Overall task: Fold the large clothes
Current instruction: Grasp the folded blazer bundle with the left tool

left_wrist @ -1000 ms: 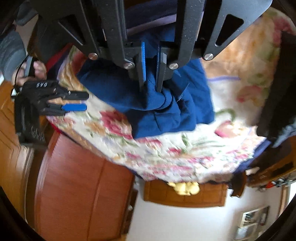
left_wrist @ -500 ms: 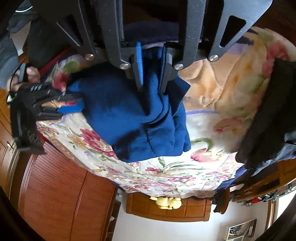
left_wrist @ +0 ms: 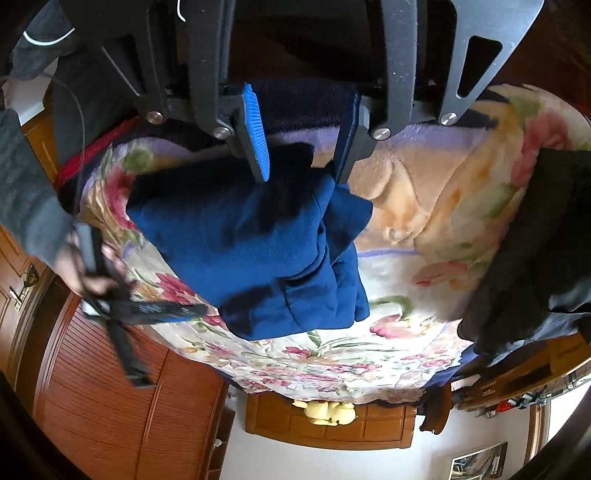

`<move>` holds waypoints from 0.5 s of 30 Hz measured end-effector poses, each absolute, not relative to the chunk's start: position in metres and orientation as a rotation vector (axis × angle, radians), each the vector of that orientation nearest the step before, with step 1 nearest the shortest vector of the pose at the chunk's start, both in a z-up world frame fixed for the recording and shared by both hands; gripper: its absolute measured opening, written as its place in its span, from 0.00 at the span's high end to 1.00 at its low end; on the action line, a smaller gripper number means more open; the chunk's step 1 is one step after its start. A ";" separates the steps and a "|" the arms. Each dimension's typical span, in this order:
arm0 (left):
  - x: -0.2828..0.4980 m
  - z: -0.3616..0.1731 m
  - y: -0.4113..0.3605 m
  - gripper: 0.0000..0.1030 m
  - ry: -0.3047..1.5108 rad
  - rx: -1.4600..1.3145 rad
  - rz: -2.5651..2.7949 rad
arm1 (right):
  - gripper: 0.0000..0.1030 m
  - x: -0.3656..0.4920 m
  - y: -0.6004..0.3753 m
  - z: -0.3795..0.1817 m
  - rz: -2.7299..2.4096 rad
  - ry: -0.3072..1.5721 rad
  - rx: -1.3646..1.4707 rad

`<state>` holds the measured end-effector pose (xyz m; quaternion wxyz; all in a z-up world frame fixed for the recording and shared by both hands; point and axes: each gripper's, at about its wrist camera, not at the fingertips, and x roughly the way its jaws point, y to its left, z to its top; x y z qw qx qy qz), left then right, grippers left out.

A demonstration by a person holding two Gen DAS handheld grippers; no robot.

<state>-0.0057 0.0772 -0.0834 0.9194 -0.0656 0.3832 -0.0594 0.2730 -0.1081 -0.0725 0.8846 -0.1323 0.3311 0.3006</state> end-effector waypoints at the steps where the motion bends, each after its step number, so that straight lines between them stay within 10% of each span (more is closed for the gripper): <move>1: -0.009 -0.082 0.078 0.64 0.786 -0.134 -0.119 | 0.40 0.283 -0.105 -0.075 0.614 0.697 -0.274; 9: -0.004 -0.096 0.081 0.64 0.822 -0.180 -0.132 | 0.32 0.341 -0.074 -0.097 0.556 0.761 -0.292; 15: 0.020 -0.109 0.077 0.64 0.843 -0.203 -0.136 | 0.08 0.382 -0.059 -0.114 0.528 0.829 -0.297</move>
